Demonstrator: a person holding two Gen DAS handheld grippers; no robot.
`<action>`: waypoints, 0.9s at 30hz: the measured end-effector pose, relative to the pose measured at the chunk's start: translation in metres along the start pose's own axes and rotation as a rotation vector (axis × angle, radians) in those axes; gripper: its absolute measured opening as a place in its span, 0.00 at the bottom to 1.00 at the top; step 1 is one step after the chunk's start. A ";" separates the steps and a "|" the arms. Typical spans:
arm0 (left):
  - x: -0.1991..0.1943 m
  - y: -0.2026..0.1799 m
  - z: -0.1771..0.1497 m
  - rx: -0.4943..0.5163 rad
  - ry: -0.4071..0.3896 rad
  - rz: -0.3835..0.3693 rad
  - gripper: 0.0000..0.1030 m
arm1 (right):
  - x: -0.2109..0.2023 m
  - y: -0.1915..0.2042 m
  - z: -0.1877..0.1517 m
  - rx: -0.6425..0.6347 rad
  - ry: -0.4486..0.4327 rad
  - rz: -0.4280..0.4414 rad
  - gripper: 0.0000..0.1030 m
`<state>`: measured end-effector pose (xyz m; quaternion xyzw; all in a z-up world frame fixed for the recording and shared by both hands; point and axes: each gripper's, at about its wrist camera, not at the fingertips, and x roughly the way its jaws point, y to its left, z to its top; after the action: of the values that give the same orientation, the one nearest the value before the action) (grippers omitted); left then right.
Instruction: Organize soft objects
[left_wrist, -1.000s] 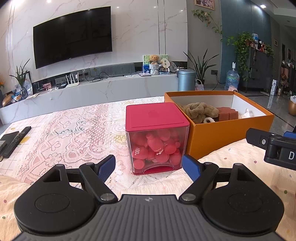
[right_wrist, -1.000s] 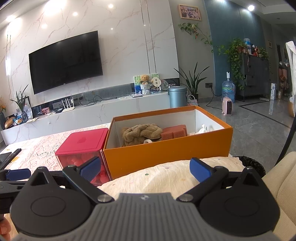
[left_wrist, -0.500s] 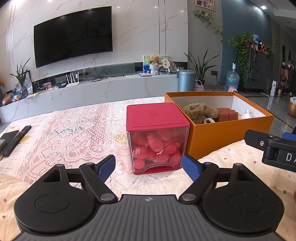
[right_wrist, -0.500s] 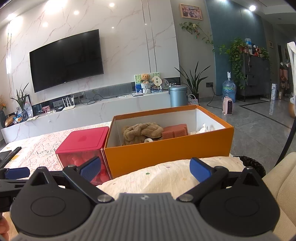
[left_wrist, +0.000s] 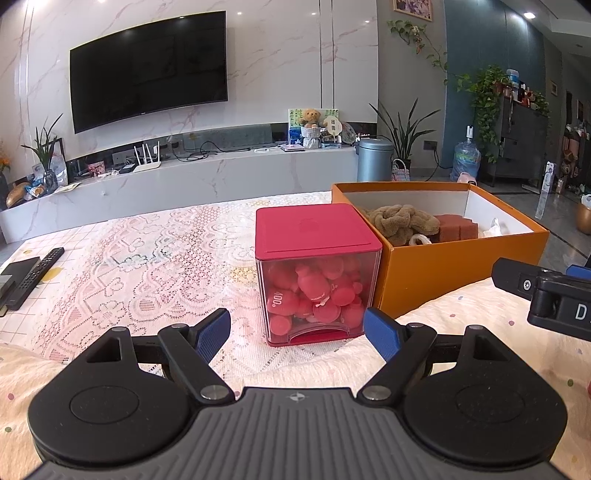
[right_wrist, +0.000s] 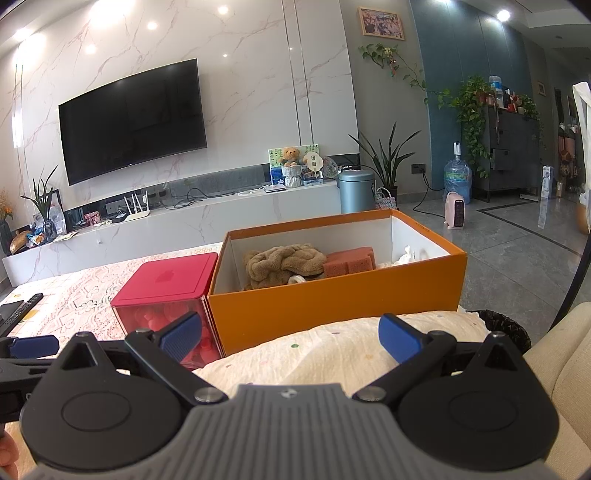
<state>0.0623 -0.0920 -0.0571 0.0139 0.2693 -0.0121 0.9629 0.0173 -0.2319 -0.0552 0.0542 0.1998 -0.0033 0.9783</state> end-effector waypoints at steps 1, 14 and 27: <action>0.000 0.000 0.000 0.000 0.000 0.000 0.93 | 0.000 0.000 0.000 0.000 0.000 0.000 0.97; 0.000 0.001 0.000 -0.005 -0.002 0.002 0.93 | 0.000 0.000 0.000 0.000 0.001 0.000 0.97; -0.002 0.001 0.001 -0.011 -0.014 0.007 0.93 | 0.000 0.000 0.000 0.000 0.002 0.000 0.97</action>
<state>0.0615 -0.0914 -0.0550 0.0097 0.2628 -0.0075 0.9648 0.0176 -0.2316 -0.0551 0.0541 0.2008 -0.0031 0.9781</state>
